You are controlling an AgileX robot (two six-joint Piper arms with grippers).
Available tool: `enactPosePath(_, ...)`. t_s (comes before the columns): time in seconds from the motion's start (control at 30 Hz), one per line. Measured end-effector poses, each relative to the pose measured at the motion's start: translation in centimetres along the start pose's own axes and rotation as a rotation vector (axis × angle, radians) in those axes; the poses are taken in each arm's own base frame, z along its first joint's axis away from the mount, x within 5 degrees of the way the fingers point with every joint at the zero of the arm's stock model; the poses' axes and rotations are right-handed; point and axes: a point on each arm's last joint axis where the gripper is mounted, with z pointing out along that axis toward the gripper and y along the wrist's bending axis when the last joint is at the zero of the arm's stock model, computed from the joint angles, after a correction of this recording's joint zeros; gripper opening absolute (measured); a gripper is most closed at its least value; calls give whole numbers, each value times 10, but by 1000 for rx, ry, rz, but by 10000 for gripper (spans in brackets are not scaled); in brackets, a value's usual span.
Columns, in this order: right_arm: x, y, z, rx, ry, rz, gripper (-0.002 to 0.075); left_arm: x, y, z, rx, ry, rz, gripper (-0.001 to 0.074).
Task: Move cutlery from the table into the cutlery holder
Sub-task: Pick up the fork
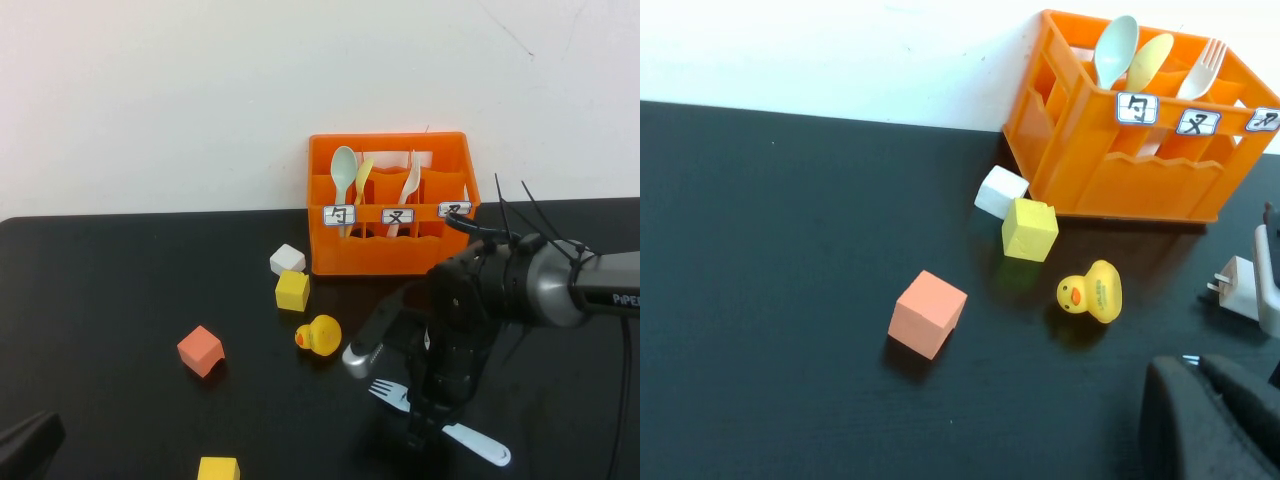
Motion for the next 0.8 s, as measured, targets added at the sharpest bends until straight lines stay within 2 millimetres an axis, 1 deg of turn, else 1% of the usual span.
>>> enactPosePath(0.47, 0, 3, -15, -6, -60, 34, 118, 0, 0, 0, 0, 0, 4, -1)
enactPosePath(0.53, 1, 4, -20, -5, -71, 36, 118, 0, 0, 0, 0, 0, 4, -1)
enactPosePath(0.8, -5, 3, -63, 53, -224, 38, 118, 0, 0, 0, 0, 0, 4, -1)
